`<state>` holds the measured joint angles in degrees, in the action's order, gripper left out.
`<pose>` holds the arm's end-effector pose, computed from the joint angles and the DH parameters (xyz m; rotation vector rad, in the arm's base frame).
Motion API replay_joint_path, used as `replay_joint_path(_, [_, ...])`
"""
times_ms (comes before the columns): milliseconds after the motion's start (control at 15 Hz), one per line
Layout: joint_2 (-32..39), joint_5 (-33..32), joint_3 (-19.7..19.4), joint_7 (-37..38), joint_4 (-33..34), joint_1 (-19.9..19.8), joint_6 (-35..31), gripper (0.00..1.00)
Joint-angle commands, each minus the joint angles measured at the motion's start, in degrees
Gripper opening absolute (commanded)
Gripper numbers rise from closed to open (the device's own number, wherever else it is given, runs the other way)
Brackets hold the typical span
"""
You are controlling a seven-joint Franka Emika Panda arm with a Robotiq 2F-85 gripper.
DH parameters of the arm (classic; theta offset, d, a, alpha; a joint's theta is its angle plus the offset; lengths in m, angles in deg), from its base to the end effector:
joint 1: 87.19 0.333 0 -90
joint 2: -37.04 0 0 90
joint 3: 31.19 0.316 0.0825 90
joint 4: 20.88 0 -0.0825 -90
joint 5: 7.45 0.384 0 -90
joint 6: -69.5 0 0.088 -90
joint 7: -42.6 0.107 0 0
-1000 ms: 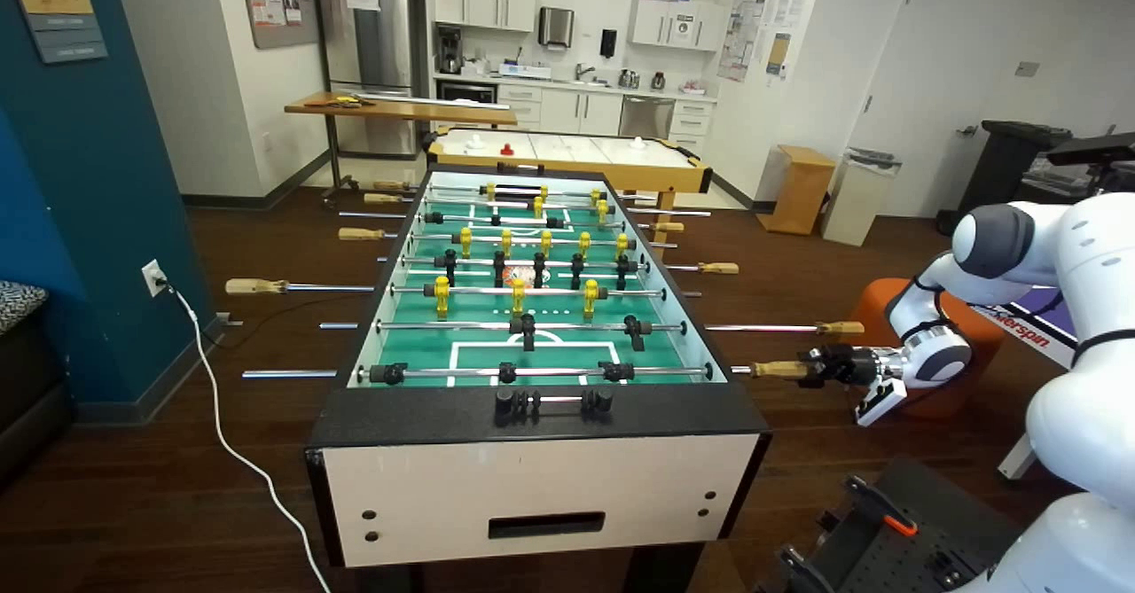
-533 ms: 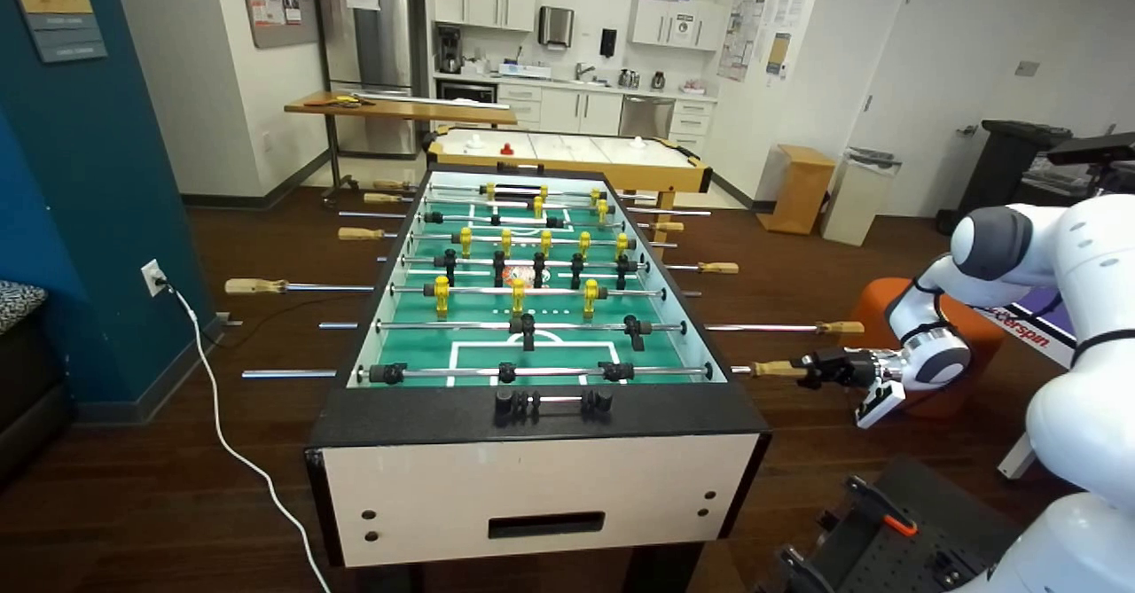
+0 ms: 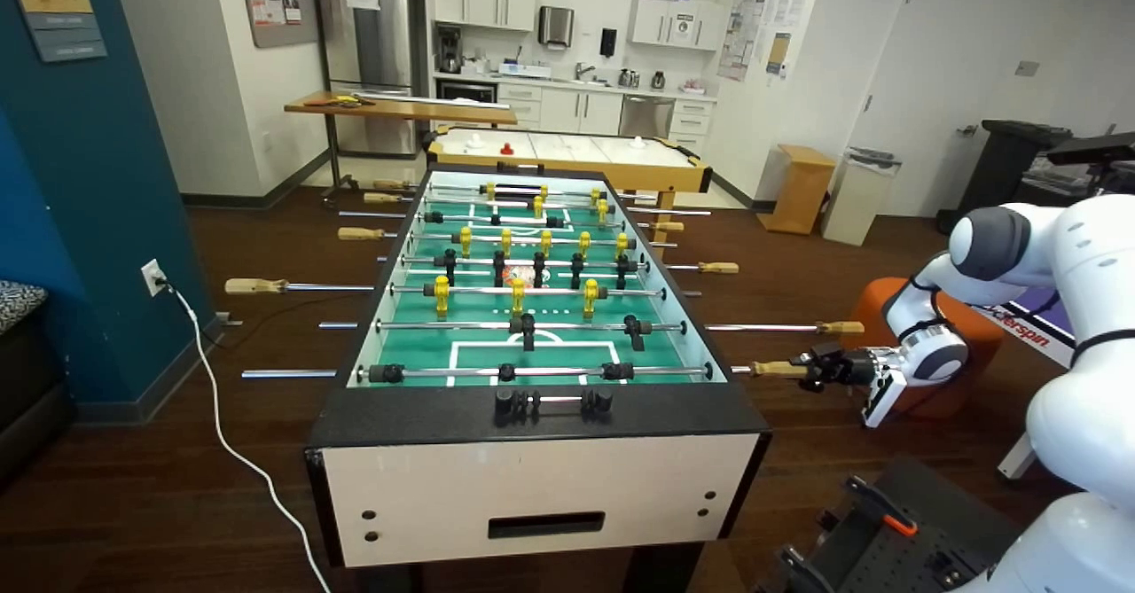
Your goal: Twist the first handle to the right
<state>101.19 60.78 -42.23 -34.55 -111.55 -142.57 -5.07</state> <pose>0.3224 -0.4403 0.0016 -1.6205 0.3993 -0.5422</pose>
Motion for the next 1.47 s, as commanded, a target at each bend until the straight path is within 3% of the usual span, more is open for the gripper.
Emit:
replay_joint_path(0, [-1.49, -3.32, 0.07, 6.7, 0.41, -0.09, 7.39, 0.15])
replay_joint_path(200, [-0.92, -4.47, 0.27, 9.65, 1.77, -0.23, 8.2, 0.15])
replay_joint_path(267, [0.77, -0.95, -0.08, 6.5, 1.71, 0.27, 0.73, 0.15])
replay_joint_path(333, [1.02, -0.82, -0.06, 6.66, 1.97, 0.24, 0.74, 0.4])
replay_joint_path(533, [1.11, -0.62, -0.07, 6.62, 1.96, 0.19, 0.81, 0.4])
replay_joint_path(600, [1.11, -0.61, -0.07, 6.62, 1.96, 0.19, 0.81, 0.15])
replay_joint_path(733, [1.73, -1.23, 0.37, 15.16, 3.17, -0.46, 5.6, 0.15])
replay_joint_path(1400, [2.17, -4.06, 0.35, 40.16, 6.59, -1.19, 9.5, 0.15])
